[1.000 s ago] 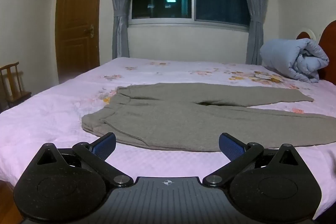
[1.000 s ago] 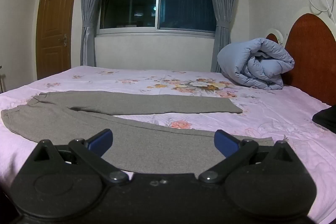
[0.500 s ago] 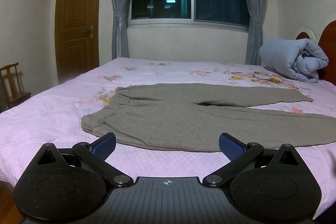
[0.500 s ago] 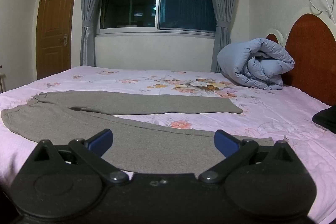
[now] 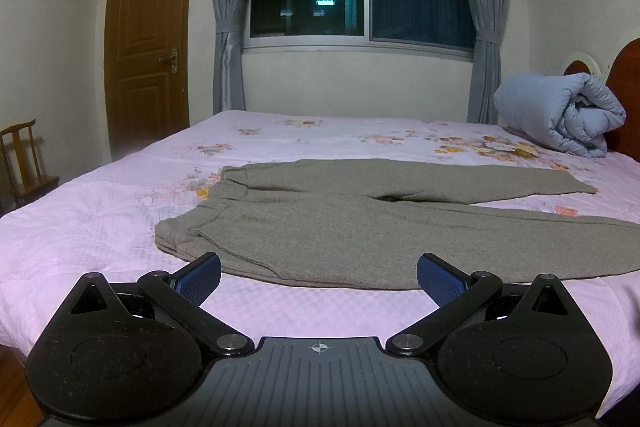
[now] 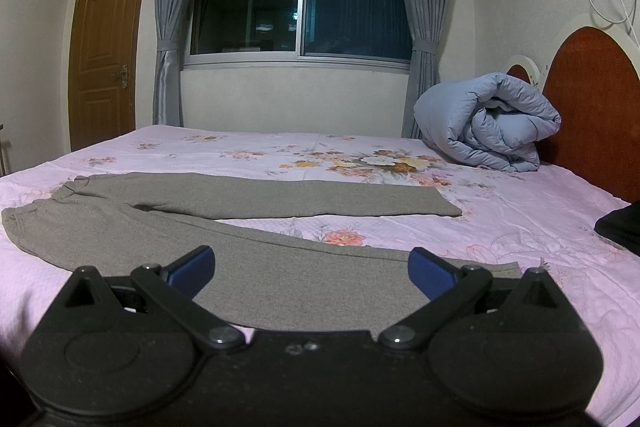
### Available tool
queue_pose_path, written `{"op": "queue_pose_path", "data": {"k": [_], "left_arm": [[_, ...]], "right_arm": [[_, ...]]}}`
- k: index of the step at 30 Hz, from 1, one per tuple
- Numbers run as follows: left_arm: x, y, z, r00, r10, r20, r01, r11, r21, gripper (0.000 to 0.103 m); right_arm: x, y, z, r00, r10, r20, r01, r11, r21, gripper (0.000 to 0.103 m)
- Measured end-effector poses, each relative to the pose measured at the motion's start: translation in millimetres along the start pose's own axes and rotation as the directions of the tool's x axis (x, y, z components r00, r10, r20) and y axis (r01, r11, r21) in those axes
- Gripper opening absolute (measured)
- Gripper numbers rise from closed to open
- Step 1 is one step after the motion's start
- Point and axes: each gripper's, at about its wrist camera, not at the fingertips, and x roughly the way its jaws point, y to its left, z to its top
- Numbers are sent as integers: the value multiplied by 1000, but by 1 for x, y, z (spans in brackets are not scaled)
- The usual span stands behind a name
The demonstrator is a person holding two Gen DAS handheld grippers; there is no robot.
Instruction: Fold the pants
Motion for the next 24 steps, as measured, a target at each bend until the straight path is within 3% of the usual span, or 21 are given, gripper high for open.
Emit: {"op": "queue_pose_path", "data": {"k": [24], "left_arm": [[1, -2, 0, 1000, 1, -1, -1, 1000, 3, 103]], "right_arm": [[0, 1, 0, 1000, -1, 0, 1, 1000, -1, 97]]}}
